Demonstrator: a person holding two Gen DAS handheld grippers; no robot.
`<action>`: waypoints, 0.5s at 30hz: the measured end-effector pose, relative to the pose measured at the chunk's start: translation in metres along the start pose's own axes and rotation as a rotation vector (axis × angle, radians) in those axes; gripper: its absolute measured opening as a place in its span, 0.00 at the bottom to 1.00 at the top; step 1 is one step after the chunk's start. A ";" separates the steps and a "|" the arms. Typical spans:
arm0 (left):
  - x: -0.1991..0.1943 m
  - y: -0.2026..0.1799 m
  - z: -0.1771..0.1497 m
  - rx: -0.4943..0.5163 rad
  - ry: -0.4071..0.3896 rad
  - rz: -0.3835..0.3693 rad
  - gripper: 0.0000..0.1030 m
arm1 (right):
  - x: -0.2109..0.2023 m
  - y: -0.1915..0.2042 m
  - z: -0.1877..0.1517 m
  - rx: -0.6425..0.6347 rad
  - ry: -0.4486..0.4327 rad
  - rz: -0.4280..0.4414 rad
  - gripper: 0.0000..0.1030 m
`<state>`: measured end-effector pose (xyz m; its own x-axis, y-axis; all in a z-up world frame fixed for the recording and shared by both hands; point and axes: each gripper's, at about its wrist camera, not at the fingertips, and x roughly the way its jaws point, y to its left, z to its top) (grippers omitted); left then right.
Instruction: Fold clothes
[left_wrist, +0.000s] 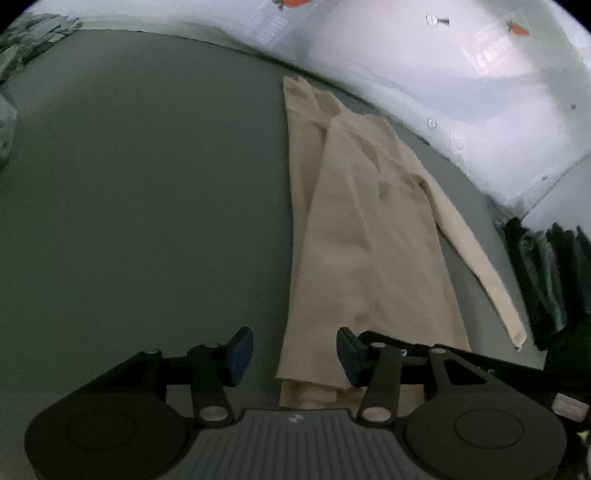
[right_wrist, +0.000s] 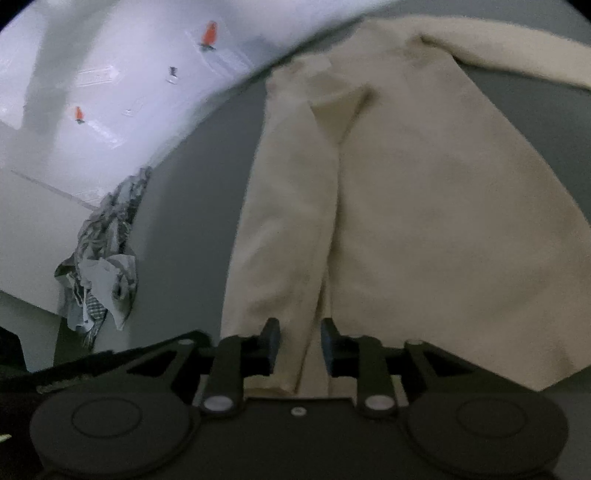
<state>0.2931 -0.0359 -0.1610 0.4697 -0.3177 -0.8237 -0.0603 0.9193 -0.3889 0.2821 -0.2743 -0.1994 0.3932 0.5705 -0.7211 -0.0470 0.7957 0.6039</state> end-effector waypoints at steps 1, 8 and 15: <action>0.006 -0.001 0.000 -0.005 0.015 0.012 0.41 | 0.002 0.000 0.000 0.004 0.010 0.003 0.21; 0.012 0.002 -0.008 -0.052 0.052 0.003 0.00 | -0.022 0.010 -0.001 -0.094 -0.050 -0.022 0.02; 0.017 0.006 -0.030 -0.064 0.112 0.016 0.00 | -0.023 -0.005 0.007 -0.121 0.006 -0.154 0.04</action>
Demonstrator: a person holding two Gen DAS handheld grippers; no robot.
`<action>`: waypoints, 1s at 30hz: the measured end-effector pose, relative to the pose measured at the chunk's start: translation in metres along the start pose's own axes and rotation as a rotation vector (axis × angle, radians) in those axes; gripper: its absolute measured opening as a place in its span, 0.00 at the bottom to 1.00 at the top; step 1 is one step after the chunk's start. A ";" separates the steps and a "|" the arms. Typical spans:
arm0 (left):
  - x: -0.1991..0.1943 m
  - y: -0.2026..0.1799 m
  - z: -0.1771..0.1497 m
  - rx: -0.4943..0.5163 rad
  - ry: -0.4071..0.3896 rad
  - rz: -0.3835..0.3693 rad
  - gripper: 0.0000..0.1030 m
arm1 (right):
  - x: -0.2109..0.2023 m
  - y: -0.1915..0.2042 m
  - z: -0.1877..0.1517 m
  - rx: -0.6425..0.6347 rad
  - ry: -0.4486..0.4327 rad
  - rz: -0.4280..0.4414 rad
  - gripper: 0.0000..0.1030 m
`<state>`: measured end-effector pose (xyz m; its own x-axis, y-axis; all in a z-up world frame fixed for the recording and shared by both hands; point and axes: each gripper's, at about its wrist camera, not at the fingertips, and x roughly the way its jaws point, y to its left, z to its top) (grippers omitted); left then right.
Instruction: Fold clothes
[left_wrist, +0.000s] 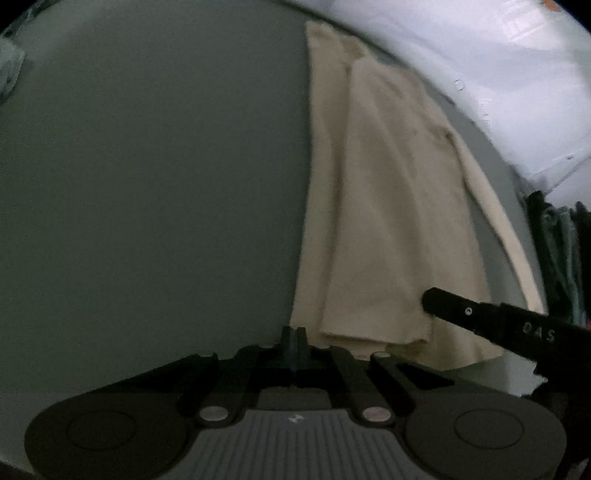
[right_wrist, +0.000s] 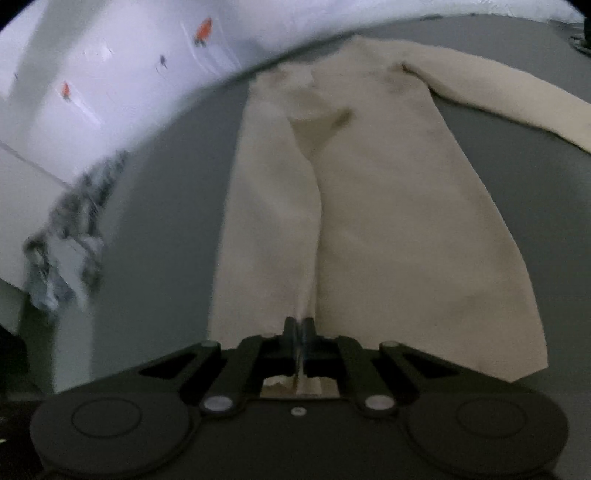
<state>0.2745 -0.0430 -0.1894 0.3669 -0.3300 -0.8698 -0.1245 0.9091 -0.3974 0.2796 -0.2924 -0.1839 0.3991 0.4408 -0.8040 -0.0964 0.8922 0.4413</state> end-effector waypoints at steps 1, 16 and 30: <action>-0.001 0.000 0.001 -0.001 0.002 0.004 0.00 | 0.001 -0.001 0.001 0.012 0.010 0.002 0.09; -0.007 -0.033 0.064 0.063 -0.124 0.024 0.19 | 0.000 -0.055 0.071 0.251 -0.149 0.145 0.20; 0.067 -0.067 0.167 0.136 -0.057 0.090 0.32 | 0.089 -0.067 0.180 0.294 -0.121 0.147 0.35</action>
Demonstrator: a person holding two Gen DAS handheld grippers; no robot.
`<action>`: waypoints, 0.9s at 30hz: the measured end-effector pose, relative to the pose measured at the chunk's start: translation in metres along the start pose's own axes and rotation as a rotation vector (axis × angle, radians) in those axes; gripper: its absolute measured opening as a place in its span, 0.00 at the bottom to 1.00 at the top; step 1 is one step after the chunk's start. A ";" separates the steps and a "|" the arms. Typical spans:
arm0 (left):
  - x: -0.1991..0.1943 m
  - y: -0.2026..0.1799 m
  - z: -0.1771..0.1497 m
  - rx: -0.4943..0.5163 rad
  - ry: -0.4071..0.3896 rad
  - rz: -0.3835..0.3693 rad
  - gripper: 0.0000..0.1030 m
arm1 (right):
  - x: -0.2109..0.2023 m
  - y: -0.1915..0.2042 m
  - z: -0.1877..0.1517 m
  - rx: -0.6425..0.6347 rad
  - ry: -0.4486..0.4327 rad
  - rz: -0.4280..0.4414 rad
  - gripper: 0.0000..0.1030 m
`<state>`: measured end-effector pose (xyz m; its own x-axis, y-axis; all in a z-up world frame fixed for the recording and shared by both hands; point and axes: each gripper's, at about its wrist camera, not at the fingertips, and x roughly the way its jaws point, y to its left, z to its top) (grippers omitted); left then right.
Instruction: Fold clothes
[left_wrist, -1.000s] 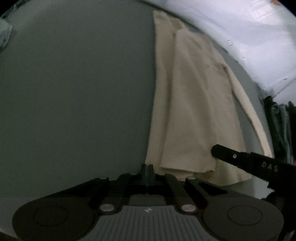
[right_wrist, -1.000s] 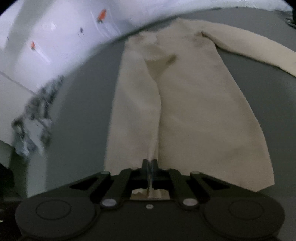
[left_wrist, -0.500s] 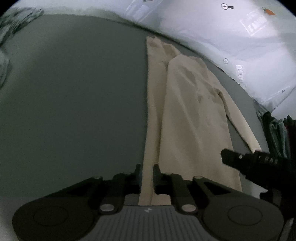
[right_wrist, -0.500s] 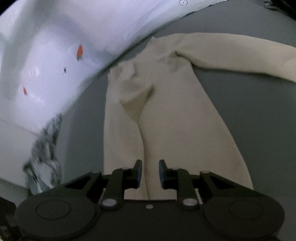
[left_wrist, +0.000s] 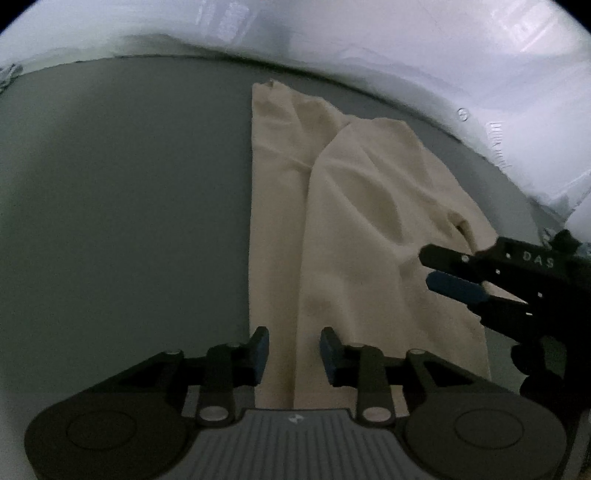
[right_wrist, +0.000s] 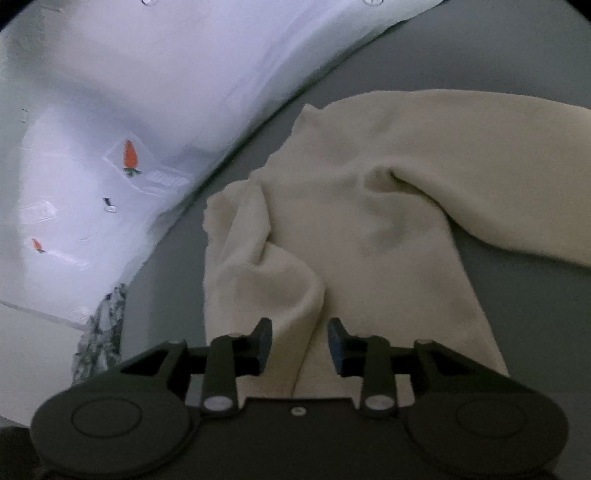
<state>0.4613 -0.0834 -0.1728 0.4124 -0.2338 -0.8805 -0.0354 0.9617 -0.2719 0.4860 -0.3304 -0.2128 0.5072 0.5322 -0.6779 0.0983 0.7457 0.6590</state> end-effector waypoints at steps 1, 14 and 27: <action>0.004 -0.001 0.005 0.001 0.004 -0.002 0.32 | 0.006 0.001 0.003 -0.009 0.012 -0.010 0.35; 0.021 -0.018 0.011 0.165 0.011 0.066 0.34 | 0.015 0.021 0.024 -0.317 -0.054 -0.200 0.04; -0.008 -0.034 -0.006 0.181 -0.021 0.094 0.54 | -0.095 -0.021 -0.003 -0.275 -0.221 -0.344 0.45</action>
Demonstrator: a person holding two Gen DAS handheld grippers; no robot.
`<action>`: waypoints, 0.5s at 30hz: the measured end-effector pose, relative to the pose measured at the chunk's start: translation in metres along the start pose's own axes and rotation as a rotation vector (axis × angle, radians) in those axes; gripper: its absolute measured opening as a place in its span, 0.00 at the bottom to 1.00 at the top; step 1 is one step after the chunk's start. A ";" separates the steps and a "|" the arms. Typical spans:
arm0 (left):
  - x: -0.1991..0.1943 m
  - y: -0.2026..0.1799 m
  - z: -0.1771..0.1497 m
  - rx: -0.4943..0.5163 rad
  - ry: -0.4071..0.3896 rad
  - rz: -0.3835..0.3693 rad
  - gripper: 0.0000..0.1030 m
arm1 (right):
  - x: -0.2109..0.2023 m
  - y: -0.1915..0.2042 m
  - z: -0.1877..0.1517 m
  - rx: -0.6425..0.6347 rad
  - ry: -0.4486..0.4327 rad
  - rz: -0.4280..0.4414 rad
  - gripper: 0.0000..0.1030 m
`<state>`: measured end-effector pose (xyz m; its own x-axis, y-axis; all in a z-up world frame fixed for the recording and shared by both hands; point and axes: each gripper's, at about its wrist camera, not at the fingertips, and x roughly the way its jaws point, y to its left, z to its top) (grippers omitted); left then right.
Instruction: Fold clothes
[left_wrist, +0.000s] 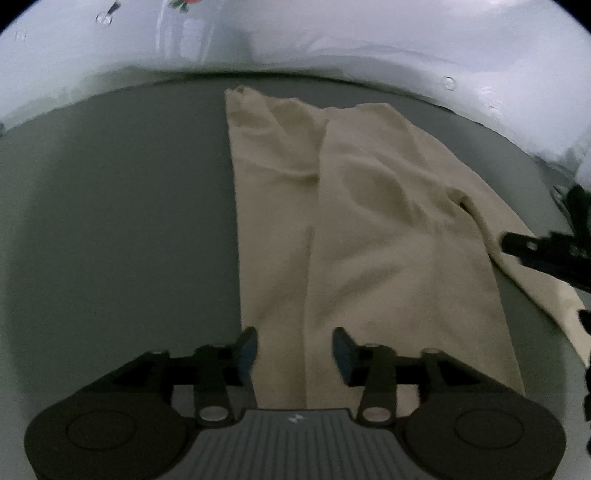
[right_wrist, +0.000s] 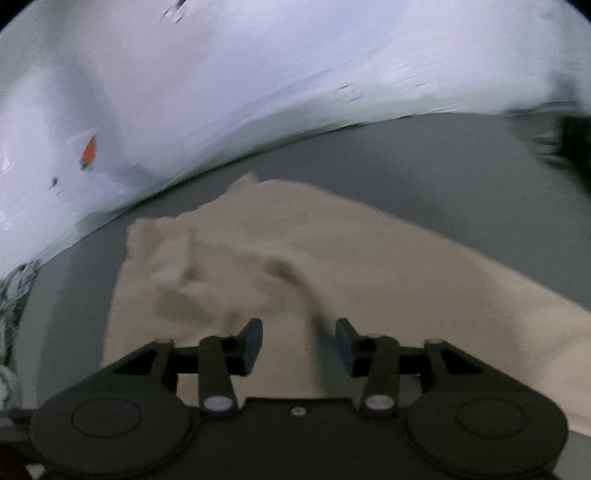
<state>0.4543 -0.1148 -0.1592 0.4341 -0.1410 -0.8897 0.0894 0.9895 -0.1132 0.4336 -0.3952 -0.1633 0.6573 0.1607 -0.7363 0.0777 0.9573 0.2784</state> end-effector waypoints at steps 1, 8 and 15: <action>-0.006 -0.004 -0.004 0.002 -0.005 -0.002 0.58 | -0.009 -0.012 -0.006 0.000 -0.007 -0.014 0.45; -0.015 -0.031 -0.047 0.018 0.063 0.058 0.66 | -0.062 -0.101 -0.033 0.006 -0.031 -0.139 0.47; -0.005 -0.045 -0.073 -0.042 0.113 0.143 0.82 | -0.079 -0.159 -0.043 -0.035 -0.029 -0.313 0.50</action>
<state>0.3827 -0.1561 -0.1824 0.3363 0.0033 -0.9417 -0.0046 1.0000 0.0019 0.3367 -0.5494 -0.1761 0.6267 -0.1497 -0.7647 0.2542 0.9670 0.0190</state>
